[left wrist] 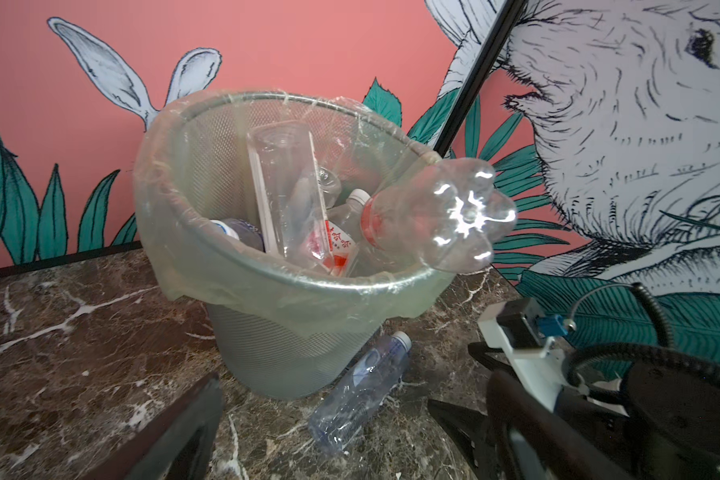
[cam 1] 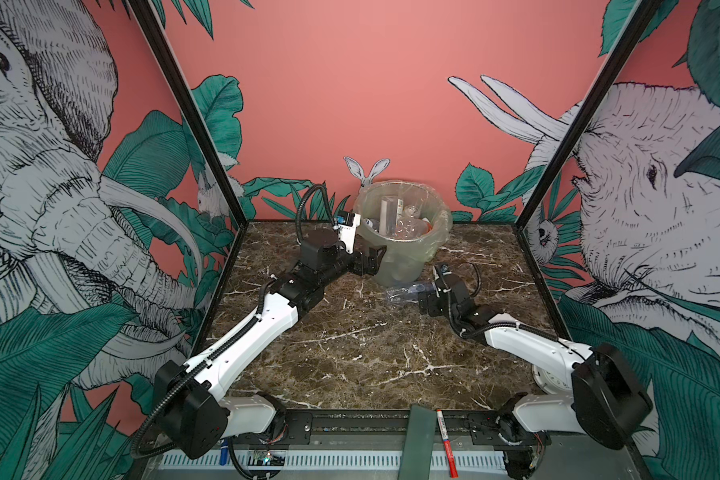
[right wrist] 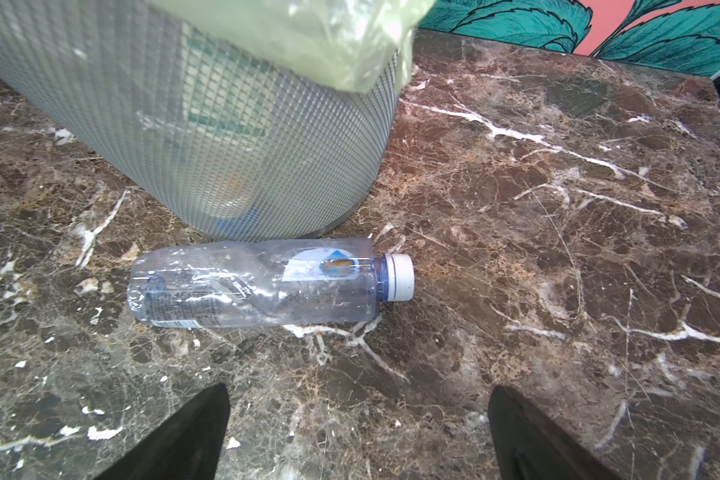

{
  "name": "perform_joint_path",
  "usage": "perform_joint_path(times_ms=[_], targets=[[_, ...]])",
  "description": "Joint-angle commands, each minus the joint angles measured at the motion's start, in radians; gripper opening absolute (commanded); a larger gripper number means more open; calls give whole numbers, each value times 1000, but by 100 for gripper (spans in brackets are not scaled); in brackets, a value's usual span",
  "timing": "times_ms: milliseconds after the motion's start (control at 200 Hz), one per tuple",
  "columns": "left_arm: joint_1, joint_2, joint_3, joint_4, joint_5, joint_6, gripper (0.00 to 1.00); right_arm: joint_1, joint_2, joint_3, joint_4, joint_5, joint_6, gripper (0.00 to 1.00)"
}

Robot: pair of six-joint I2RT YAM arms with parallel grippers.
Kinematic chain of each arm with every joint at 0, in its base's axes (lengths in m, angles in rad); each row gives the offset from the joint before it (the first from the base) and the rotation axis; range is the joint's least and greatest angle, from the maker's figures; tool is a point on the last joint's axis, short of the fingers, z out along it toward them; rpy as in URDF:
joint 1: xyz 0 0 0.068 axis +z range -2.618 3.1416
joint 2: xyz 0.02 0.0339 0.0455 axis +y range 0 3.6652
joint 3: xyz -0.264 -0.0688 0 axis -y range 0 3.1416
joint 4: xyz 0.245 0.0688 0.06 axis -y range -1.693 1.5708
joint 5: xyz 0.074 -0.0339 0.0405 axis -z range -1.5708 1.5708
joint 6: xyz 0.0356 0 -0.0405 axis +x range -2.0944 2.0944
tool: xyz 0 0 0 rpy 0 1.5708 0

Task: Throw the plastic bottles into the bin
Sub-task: 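Open the left gripper above the bin to drop the cola bottle, then lower the left gripper beside the bin while the right gripper approaches the blue-capped water bottle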

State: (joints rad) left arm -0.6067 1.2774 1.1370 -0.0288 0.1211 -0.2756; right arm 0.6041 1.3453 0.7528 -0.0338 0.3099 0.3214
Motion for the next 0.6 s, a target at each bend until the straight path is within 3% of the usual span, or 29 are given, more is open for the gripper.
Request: perform_joint_path(times_ms=[0,385,595], targets=[[-1,-49,-44,6,-10,7,100,-10,-1,-3,34,14,-3,99],[-2,-149,-300,58,-43,16,100,-22,143,120,-7,-11,2,99],[-2,-116,-461,180,-143,47,99,-76,236,162,85,-103,35,99]])
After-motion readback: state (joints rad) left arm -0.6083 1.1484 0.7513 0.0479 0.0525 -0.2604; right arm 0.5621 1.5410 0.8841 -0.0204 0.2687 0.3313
